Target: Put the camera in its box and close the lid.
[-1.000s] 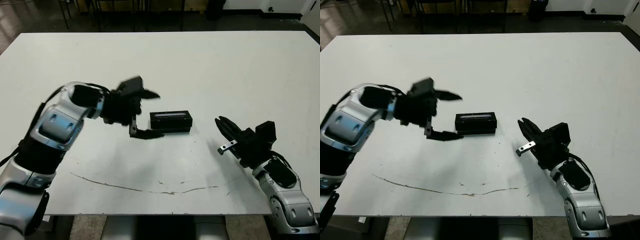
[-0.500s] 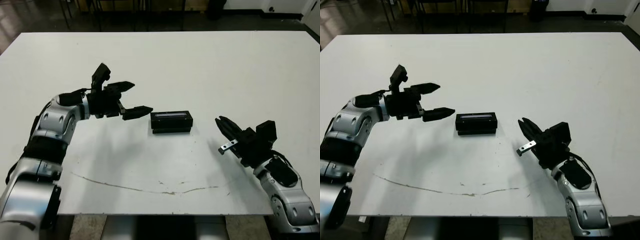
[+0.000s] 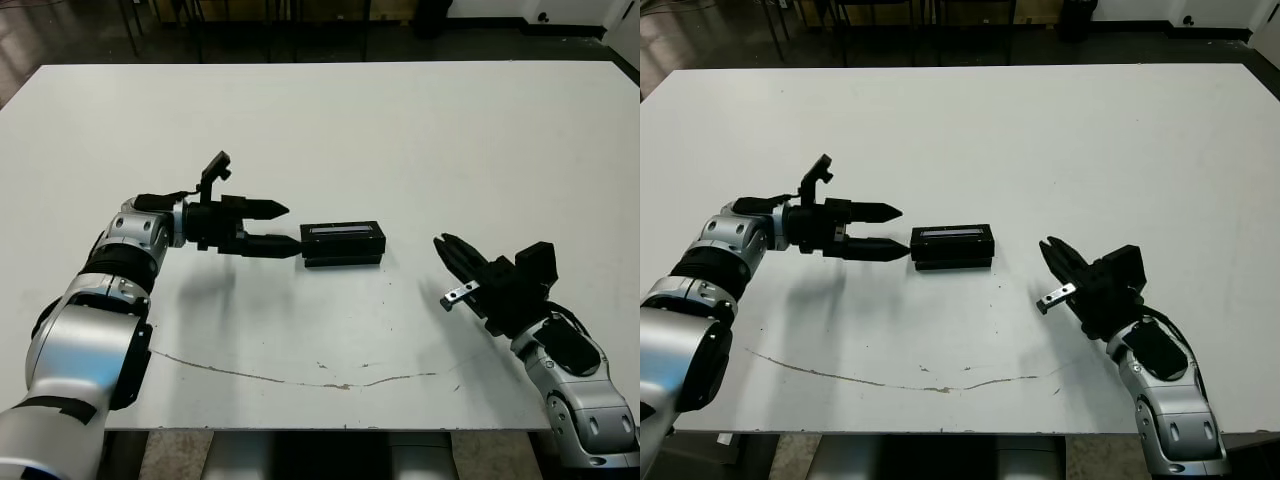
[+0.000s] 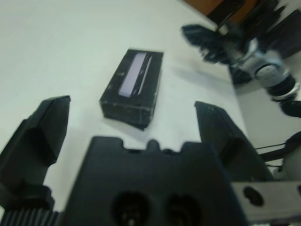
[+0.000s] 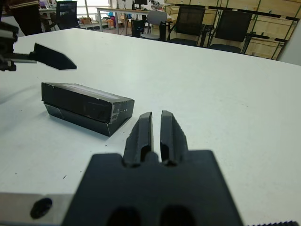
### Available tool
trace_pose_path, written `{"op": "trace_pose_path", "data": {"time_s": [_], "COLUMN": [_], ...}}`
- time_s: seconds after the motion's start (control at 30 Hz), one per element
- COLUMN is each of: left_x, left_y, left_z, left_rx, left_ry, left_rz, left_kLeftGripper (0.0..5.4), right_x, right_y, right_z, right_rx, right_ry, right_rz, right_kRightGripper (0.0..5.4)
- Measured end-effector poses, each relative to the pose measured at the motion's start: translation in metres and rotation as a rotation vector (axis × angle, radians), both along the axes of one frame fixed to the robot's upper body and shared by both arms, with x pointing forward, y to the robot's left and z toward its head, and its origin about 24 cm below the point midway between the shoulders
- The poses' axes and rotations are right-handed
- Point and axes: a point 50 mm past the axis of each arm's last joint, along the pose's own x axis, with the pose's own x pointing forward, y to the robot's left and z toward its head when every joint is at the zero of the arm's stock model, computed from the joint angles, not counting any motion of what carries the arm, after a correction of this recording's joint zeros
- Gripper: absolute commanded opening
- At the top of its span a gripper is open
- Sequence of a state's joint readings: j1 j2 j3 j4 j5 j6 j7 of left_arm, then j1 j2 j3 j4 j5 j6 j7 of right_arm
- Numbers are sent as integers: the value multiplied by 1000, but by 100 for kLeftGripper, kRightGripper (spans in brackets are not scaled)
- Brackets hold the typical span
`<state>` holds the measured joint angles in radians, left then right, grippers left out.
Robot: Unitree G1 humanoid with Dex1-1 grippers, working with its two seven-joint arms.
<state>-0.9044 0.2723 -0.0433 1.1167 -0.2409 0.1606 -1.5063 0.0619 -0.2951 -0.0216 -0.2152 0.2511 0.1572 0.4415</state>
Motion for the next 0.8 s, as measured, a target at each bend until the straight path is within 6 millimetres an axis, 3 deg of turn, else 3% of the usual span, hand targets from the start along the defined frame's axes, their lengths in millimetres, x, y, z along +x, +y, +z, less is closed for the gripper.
{"op": "trace_pose_path", "data": {"time_s": [0.3, 0.8], "left_x": [-1, -1], "left_y": [-4, -8], "left_z": [-5, -12], "left_rx": [-63, 34], "left_ry": [13, 7], "left_rz": [14, 8], "left_kLeftGripper": [538, 538], "right_x": [0, 0], "right_y": [-1, -3], "right_z": [-2, -3], "right_rx": [0, 1], "right_ry": [8, 14], "right_rz": [4, 16], "right_kRightGripper": [0, 0]}}
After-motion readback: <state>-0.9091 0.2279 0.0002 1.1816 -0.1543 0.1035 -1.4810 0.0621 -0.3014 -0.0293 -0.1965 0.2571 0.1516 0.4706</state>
